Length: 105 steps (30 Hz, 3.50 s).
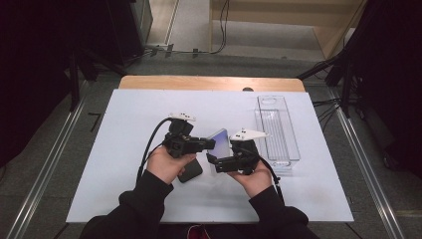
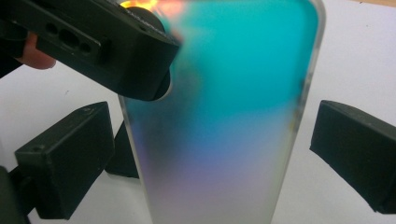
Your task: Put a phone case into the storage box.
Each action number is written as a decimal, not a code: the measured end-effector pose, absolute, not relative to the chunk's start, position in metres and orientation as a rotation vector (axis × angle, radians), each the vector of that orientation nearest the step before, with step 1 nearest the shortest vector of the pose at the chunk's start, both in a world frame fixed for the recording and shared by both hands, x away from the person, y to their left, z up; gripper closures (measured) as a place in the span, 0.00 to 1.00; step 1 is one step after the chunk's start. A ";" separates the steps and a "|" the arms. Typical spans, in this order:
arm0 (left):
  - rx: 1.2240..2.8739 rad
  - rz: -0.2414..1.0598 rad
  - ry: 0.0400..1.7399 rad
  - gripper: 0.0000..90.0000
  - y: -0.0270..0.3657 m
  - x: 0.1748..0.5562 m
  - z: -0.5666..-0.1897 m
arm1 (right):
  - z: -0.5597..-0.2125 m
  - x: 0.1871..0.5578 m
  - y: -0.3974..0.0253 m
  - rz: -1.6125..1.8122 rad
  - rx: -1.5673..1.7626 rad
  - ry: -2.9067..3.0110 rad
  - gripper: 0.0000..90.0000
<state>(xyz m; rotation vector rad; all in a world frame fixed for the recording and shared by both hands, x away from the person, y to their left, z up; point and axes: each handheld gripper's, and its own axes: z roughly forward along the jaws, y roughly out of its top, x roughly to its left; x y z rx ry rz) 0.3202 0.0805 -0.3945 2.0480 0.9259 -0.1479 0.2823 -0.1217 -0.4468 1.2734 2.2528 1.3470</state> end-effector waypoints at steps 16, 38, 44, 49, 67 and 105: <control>2.039 -0.146 0.909 0.88 0.077 0.316 -0.394 | -0.446 0.281 -0.120 1.341 1.235 2.246 0.16; 2.040 -0.130 0.848 0.42 0.090 0.315 -0.383 | -0.445 0.288 -0.136 1.344 1.303 2.231 0.16; 2.077 -0.123 0.766 0.35 0.095 0.315 -0.388 | -0.443 0.290 -0.142 1.369 1.272 2.260 0.16; 2.075 -0.152 0.721 0.34 0.103 0.319 -0.393 | -0.441 0.290 -0.146 1.387 1.246 2.284 0.16; 2.190 -0.143 0.578 0.34 0.121 0.318 -0.418 | -0.435 0.294 -0.162 1.469 1.136 2.422 0.16; 2.191 -0.086 0.644 0.30 0.176 0.290 -0.446 | -0.406 0.303 -0.191 1.536 1.110 2.469 0.16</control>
